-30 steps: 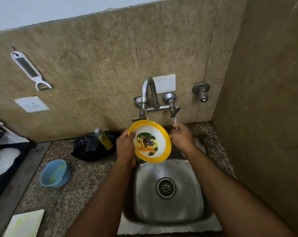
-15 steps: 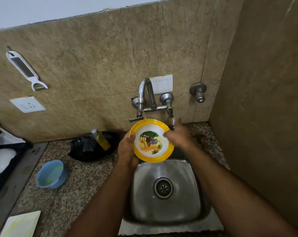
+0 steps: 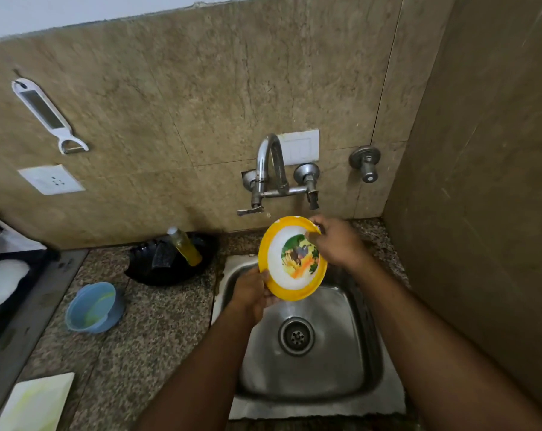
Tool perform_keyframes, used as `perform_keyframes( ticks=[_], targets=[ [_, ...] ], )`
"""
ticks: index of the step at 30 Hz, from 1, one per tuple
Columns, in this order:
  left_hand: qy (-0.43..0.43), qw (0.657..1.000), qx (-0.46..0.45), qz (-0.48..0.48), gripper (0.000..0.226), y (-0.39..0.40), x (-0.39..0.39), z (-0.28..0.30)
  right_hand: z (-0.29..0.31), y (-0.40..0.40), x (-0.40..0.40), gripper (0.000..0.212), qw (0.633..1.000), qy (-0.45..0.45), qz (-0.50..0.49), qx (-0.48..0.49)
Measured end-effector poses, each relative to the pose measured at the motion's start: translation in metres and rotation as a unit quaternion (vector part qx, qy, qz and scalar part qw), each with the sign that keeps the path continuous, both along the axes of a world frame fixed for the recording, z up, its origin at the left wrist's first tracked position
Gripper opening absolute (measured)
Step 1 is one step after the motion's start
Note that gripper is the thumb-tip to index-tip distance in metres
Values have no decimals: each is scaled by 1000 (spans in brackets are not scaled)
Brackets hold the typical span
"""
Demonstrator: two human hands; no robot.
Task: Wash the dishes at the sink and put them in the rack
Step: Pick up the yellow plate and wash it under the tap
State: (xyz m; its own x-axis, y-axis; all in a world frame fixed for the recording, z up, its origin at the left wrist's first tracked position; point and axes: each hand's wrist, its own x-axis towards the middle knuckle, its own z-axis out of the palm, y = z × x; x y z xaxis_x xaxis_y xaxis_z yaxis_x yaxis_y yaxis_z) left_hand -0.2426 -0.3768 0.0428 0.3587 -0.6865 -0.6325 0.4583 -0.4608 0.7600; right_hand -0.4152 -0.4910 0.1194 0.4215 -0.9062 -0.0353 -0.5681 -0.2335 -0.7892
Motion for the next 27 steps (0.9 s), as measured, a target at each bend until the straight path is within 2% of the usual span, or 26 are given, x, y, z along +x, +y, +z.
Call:
perform_keyframes(
  ticks=[3, 5, 10, 14, 18, 21, 24, 27],
  targets=[
    [-39, 996, -75, 29, 27, -1, 12, 16, -8, 2, -4, 24, 996, -80, 14, -37],
    [-70, 990, -116, 34, 26, 4, 18, 31, -16, 3, -9, 27, 991, -134, 1, -22],
    [-164, 962, -216, 28, 29, 15, 26, 54, -22, 11, -8, 52, 974, -217, -59, 42],
    [-258, 930, -261, 6, 28, 17, 37, 70, -23, 14, 0, 50, 961, -260, -71, 68],
    [-339, 894, -292, -5, 26, 16, 52, 86, -12, 18, 5, 44, 959, -265, -67, 74],
    [-348, 883, -314, -4, 25, 18, 54, 101, -1, 19, 6, 41, 962, -254, -72, 66],
    [-381, 866, -324, -6, 28, 18, 59, 108, 5, 14, 6, 26, 972, -227, -61, -2],
    [-404, 859, -316, -4, 29, 19, 63, 109, 16, 10, 3, 28, 979, -178, -61, -80]
  ],
)
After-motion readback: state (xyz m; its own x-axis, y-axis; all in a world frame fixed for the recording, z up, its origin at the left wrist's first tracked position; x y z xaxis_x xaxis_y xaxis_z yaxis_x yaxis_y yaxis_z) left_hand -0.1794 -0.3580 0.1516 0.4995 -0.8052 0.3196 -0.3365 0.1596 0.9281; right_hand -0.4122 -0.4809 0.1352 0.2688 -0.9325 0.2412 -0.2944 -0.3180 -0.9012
